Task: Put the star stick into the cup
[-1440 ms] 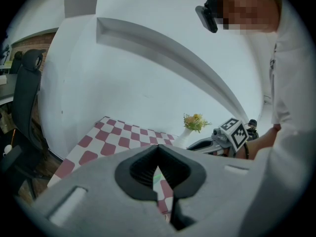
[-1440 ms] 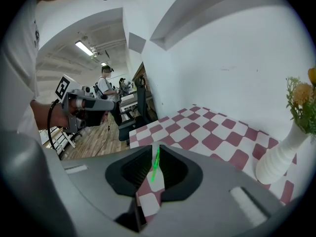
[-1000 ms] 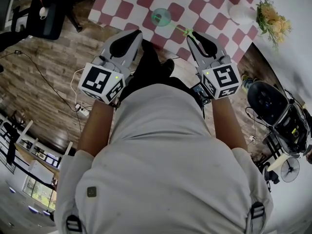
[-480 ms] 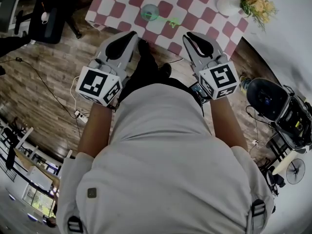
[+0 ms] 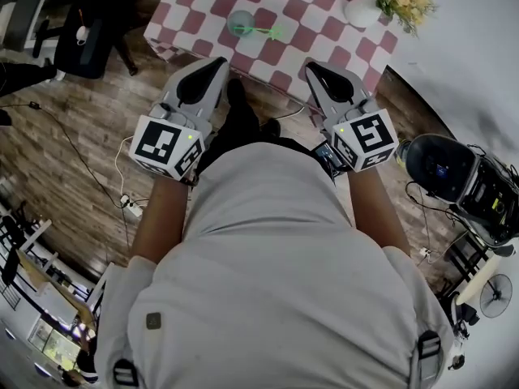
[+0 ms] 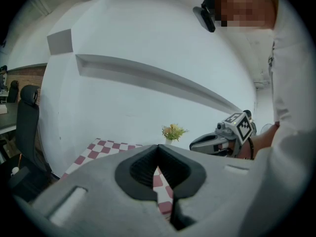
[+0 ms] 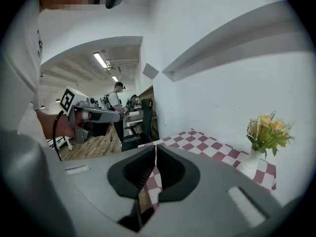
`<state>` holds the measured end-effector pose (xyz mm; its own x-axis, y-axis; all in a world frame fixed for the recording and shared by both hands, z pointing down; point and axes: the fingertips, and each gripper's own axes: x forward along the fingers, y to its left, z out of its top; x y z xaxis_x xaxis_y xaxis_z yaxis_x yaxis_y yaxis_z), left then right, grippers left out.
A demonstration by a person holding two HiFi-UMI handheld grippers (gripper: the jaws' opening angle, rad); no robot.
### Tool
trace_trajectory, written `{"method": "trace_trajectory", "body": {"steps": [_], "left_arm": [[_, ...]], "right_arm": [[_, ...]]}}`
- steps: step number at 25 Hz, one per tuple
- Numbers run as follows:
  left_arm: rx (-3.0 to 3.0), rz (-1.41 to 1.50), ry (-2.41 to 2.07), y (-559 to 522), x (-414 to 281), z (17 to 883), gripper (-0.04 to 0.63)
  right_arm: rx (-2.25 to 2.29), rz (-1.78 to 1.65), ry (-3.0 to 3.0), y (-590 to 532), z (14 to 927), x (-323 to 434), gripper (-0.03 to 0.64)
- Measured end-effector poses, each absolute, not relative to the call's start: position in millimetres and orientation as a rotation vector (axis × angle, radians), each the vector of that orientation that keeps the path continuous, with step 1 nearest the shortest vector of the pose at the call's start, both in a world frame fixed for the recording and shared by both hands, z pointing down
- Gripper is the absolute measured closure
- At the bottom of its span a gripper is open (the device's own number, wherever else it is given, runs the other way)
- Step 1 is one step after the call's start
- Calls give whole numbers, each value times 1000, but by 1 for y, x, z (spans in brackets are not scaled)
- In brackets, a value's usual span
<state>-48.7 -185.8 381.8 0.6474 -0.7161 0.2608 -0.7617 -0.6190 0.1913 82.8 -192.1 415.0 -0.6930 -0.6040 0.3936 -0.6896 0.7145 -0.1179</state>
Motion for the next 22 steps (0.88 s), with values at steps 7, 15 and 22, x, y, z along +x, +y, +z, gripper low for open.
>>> {"method": "trace_trajectory", "body": {"steps": [7,15,22], "left_arm": [[2623,201,-1220,-159,-35,364,591],[2642,180,-1245,-125,-20,351,591],[2631,193,-1266,-103,-28,347,591]], "right_arm": [[1005,316,-2641,-164,397,90,605],[990,279,-2683,-130,383,97,607],[987,287,-2705,-110,379,96,607]]}}
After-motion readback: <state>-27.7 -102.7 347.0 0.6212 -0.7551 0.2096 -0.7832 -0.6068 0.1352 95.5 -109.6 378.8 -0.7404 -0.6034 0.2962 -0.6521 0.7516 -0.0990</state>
